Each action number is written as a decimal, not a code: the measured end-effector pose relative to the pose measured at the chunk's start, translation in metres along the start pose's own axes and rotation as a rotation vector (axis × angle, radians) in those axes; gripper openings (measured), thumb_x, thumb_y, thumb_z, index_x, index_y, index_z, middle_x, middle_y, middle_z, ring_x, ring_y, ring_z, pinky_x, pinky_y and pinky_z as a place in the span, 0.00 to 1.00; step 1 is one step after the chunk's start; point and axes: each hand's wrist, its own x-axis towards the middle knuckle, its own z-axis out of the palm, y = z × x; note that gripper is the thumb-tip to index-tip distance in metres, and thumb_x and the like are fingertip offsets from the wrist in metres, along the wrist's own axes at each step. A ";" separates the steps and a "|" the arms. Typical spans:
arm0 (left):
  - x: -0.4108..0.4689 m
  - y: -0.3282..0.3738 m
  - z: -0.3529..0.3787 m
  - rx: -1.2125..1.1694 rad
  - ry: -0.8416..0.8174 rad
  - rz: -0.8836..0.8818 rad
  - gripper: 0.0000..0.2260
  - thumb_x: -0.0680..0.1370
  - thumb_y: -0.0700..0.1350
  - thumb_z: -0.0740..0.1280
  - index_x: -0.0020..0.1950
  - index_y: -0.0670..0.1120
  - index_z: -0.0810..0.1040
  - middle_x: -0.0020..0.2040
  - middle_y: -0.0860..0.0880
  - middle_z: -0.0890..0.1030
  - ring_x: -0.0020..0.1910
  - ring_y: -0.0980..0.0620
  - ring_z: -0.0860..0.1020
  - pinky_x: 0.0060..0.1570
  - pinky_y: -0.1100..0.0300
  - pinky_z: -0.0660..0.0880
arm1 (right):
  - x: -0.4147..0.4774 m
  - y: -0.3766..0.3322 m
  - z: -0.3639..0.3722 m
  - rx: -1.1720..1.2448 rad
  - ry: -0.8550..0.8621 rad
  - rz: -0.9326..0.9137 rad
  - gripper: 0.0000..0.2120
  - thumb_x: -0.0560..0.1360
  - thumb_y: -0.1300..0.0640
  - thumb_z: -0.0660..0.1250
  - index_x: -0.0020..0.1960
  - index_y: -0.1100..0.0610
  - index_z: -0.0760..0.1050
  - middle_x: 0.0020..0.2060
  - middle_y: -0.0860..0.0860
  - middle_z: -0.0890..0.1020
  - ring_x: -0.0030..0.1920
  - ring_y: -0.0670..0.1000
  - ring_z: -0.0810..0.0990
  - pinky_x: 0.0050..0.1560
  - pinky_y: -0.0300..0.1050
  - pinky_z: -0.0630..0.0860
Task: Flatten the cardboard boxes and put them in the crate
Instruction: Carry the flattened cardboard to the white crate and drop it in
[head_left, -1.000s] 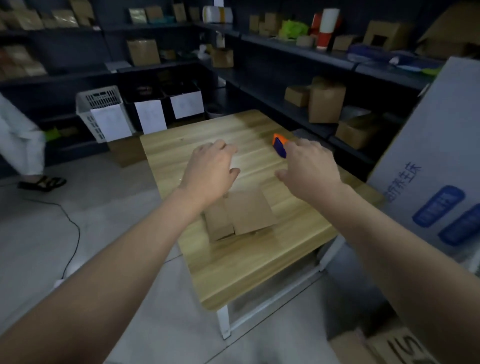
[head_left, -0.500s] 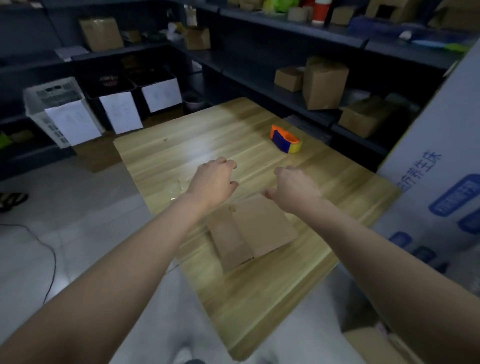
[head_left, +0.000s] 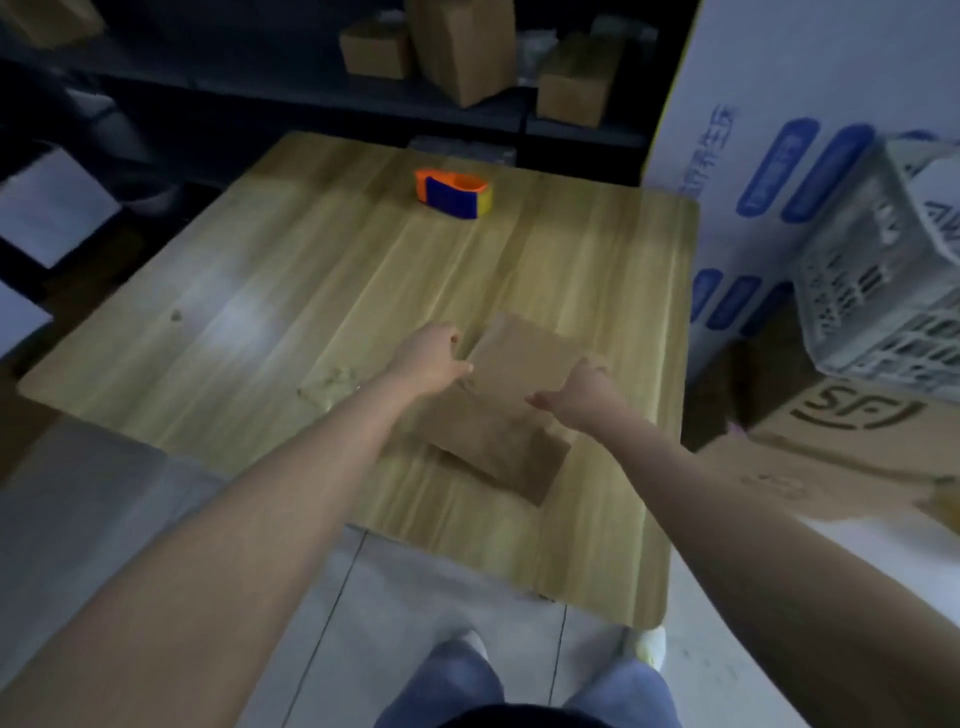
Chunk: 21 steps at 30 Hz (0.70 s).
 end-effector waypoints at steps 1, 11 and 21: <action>0.004 -0.006 0.006 -0.029 -0.030 -0.021 0.23 0.75 0.48 0.70 0.67 0.40 0.71 0.64 0.42 0.75 0.60 0.43 0.74 0.57 0.54 0.71 | 0.000 0.004 0.008 0.085 -0.003 0.084 0.44 0.72 0.42 0.70 0.75 0.64 0.53 0.71 0.60 0.66 0.70 0.60 0.65 0.67 0.52 0.67; 0.028 -0.035 0.054 -0.232 -0.275 -0.141 0.22 0.76 0.49 0.69 0.66 0.39 0.73 0.64 0.41 0.76 0.61 0.43 0.75 0.56 0.57 0.71 | 0.019 0.027 0.059 0.905 0.006 0.412 0.22 0.70 0.55 0.74 0.61 0.60 0.74 0.52 0.54 0.80 0.42 0.51 0.79 0.33 0.39 0.74; 0.043 -0.036 0.066 -0.366 -0.194 -0.219 0.25 0.77 0.52 0.66 0.66 0.35 0.71 0.64 0.38 0.75 0.62 0.41 0.74 0.59 0.53 0.71 | 0.024 0.056 0.002 0.671 0.318 0.440 0.12 0.79 0.58 0.61 0.58 0.65 0.75 0.55 0.60 0.79 0.54 0.59 0.78 0.44 0.44 0.70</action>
